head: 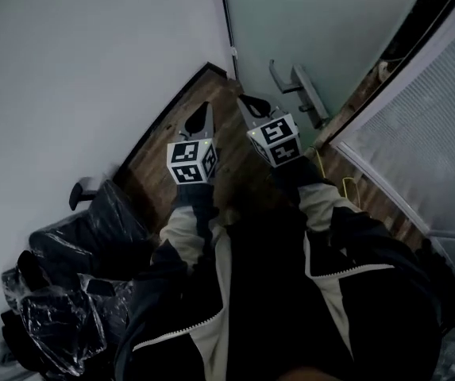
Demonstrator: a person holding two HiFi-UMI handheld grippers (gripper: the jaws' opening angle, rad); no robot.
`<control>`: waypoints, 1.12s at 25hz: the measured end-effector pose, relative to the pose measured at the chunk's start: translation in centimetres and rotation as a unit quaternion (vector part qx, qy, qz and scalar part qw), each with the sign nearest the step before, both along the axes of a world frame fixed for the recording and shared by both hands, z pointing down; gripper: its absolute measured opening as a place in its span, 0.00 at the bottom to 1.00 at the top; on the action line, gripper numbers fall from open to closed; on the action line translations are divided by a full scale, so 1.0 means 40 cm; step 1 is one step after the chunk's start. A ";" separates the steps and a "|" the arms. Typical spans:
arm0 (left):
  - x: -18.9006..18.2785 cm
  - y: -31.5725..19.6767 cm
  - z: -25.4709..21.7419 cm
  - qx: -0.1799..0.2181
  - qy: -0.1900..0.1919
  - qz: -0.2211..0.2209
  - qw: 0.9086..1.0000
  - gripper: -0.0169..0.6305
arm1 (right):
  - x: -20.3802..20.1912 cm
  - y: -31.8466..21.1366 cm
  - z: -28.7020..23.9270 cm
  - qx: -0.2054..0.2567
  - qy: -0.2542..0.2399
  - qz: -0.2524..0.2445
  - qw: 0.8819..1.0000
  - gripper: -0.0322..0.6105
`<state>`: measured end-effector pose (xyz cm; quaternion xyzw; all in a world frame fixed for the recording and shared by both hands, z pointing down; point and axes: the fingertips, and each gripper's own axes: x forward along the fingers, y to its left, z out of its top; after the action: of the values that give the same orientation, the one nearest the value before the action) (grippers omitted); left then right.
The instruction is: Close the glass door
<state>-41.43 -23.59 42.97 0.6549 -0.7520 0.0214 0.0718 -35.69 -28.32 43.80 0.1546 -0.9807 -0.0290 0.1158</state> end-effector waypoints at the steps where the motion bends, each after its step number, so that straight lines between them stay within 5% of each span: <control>1: 0.007 -0.019 0.000 -0.001 -0.001 0.022 1.000 0.03 | 0.005 -0.012 -0.001 0.001 -0.001 0.018 1.000 0.06; 13: 0.198 -0.231 0.006 -0.003 0.018 0.199 0.980 0.03 | 0.174 -0.102 -0.010 -0.007 0.007 0.151 0.988 0.06; 21: 0.235 -0.254 0.010 -0.001 0.029 0.256 0.966 0.03 | 0.229 -0.099 -0.047 0.030 0.028 0.205 0.978 0.06; 25: 0.244 -0.250 0.007 0.002 0.033 0.276 0.961 0.03 | 0.248 -0.104 -0.054 0.124 0.155 0.204 0.959 0.06; 28: 0.241 -0.245 0.011 0.001 0.034 0.285 0.958 0.03 | 0.222 -0.096 -0.035 0.213 0.278 0.181 0.919 0.12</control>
<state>-31.78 -33.39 43.42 0.8427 -0.5309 0.0174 0.0876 -26.80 -32.17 42.42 0.3363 -0.8346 -0.2581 0.3517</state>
